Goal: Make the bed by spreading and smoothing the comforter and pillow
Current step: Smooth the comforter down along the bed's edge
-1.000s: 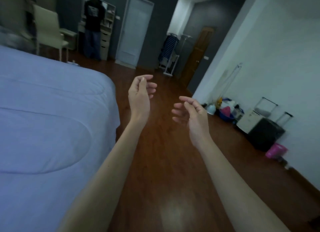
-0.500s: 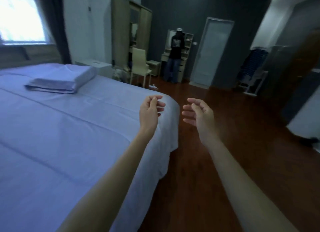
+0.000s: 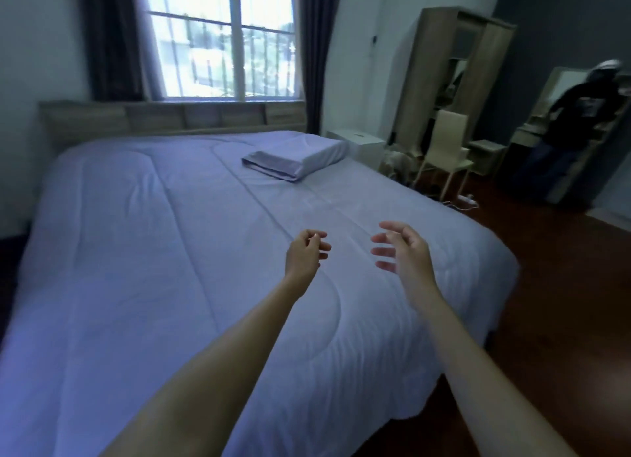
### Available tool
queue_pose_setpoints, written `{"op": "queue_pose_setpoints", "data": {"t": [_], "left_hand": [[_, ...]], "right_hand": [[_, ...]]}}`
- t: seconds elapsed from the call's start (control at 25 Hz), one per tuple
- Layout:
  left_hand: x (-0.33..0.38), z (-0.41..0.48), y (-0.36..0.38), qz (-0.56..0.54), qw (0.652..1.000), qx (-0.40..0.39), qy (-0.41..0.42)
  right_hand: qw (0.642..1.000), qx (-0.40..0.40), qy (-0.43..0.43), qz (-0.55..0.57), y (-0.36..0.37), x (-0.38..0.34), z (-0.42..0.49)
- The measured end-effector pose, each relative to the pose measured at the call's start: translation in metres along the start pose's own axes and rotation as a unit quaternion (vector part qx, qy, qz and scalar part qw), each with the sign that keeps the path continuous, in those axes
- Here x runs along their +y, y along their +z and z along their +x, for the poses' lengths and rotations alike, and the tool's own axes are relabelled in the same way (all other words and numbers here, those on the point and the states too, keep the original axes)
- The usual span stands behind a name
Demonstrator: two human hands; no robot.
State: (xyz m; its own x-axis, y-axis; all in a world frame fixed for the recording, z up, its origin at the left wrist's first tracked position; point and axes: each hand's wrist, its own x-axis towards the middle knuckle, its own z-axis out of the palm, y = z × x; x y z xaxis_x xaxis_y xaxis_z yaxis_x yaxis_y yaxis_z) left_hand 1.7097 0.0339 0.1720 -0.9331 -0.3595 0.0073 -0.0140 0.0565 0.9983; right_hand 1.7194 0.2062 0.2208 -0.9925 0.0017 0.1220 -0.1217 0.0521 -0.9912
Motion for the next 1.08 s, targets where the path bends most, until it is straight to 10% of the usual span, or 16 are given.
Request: {"op": "queue_pose_setpoints", "data": {"t": [0.36, 0.72, 0.8, 0.96, 1.08], "left_hand": [[-0.142, 0.119, -0.052, 0.279, 0.943, 0.129, -0.130], [-0.205, 0.168, 0.007, 0.377, 0.909, 0.082, -0.158], [-0.232, 0.176, 0.028, 0.414, 0.890, 0.082, -0.174], [-0.275, 0.197, 0.083, 0.516, 0.839, 0.090, -0.145], [-0.281, 0.236, 0.158, 0.535, 0.834, 0.086, -0.103]], "right_hand": [[0.983, -0.151, 0.098, -0.030, 0.069, 0.116, 0.150], [0.967, -0.178, 0.115, -0.140, 0.093, 0.250, 0.245], [0.933, -0.248, 0.082, -0.246, 0.087, 0.300, 0.250], [0.749, -0.400, -0.036, -0.527, 0.025, 0.390, 0.282], [0.740, -0.338, -0.080, -0.577, -0.065, 0.424, 0.345]]}}
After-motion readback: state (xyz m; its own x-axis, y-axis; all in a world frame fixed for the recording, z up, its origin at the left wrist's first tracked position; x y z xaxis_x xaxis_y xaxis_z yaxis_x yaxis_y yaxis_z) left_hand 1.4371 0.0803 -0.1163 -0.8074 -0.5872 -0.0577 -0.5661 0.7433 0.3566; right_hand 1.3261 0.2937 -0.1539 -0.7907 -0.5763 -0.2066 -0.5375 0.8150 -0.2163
